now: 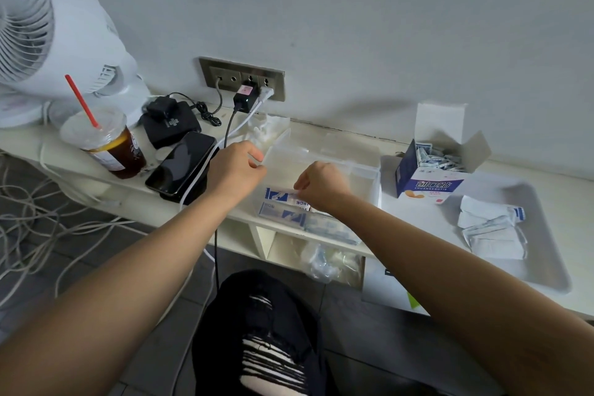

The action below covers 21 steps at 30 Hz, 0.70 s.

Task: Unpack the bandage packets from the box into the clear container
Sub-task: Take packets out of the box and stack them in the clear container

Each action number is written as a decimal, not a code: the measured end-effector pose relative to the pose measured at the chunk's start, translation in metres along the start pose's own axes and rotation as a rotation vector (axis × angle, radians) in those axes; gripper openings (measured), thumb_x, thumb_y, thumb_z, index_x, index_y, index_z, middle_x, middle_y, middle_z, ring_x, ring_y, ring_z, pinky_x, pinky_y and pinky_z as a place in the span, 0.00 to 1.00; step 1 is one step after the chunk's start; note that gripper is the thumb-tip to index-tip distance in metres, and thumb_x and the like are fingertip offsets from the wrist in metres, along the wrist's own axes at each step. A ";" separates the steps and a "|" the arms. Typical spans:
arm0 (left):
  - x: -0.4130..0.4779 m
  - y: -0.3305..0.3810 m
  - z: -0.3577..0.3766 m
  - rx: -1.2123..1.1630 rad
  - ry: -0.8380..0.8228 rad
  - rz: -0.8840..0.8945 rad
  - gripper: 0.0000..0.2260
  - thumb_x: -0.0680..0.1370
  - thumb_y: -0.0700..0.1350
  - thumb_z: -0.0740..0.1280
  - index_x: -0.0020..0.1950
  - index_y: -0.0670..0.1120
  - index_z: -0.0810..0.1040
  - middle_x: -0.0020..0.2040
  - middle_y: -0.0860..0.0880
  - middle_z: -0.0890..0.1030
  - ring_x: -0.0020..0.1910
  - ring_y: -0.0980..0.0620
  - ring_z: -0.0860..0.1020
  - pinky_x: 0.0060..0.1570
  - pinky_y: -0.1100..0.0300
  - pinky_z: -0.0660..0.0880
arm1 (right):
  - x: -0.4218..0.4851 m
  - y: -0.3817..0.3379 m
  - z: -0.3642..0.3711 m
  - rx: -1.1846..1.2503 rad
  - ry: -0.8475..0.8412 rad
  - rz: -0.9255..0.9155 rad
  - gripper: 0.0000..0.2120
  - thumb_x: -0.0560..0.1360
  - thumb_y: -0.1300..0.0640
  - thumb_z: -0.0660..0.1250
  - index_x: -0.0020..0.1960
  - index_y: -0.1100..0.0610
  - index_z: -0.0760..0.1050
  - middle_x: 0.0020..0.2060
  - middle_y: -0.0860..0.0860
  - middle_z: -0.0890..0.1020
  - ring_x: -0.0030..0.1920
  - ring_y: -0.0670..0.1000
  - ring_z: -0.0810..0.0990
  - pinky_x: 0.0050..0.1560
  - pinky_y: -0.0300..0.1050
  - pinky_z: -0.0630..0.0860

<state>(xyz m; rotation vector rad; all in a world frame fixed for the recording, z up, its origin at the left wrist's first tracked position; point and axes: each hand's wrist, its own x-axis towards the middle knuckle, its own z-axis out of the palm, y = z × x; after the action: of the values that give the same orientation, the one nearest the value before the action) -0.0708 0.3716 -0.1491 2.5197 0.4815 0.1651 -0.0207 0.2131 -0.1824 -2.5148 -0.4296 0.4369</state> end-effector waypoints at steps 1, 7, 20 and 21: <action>0.000 0.000 0.000 0.002 0.001 0.001 0.06 0.74 0.43 0.68 0.51 0.49 0.79 0.41 0.55 0.78 0.40 0.54 0.75 0.36 0.62 0.65 | 0.000 -0.001 0.000 -0.011 -0.010 -0.004 0.09 0.70 0.65 0.67 0.47 0.56 0.83 0.46 0.53 0.85 0.46 0.53 0.83 0.50 0.46 0.80; -0.002 0.001 0.000 0.011 0.001 0.001 0.07 0.74 0.43 0.68 0.51 0.49 0.79 0.41 0.55 0.79 0.40 0.54 0.75 0.35 0.63 0.65 | -0.004 -0.001 0.000 -0.041 -0.110 -0.033 0.12 0.72 0.62 0.67 0.54 0.58 0.81 0.52 0.52 0.83 0.52 0.52 0.81 0.56 0.43 0.77; -0.014 0.035 0.000 0.079 0.139 0.149 0.10 0.77 0.43 0.65 0.57 0.48 0.77 0.52 0.48 0.78 0.43 0.53 0.72 0.42 0.60 0.67 | -0.032 0.012 -0.041 0.147 -0.001 -0.228 0.09 0.75 0.60 0.68 0.55 0.56 0.82 0.49 0.51 0.84 0.44 0.45 0.80 0.50 0.35 0.75; -0.016 0.046 0.003 0.051 0.166 0.192 0.09 0.77 0.42 0.65 0.57 0.48 0.77 0.52 0.48 0.77 0.42 0.54 0.71 0.41 0.60 0.66 | -0.041 0.017 -0.052 0.177 0.041 -0.255 0.08 0.76 0.60 0.67 0.53 0.55 0.82 0.46 0.50 0.85 0.41 0.45 0.81 0.47 0.36 0.76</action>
<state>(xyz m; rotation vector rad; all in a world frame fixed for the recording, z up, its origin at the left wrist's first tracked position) -0.0713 0.3283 -0.1267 2.6130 0.3109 0.4433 -0.0333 0.1601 -0.1416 -2.2568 -0.6558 0.3093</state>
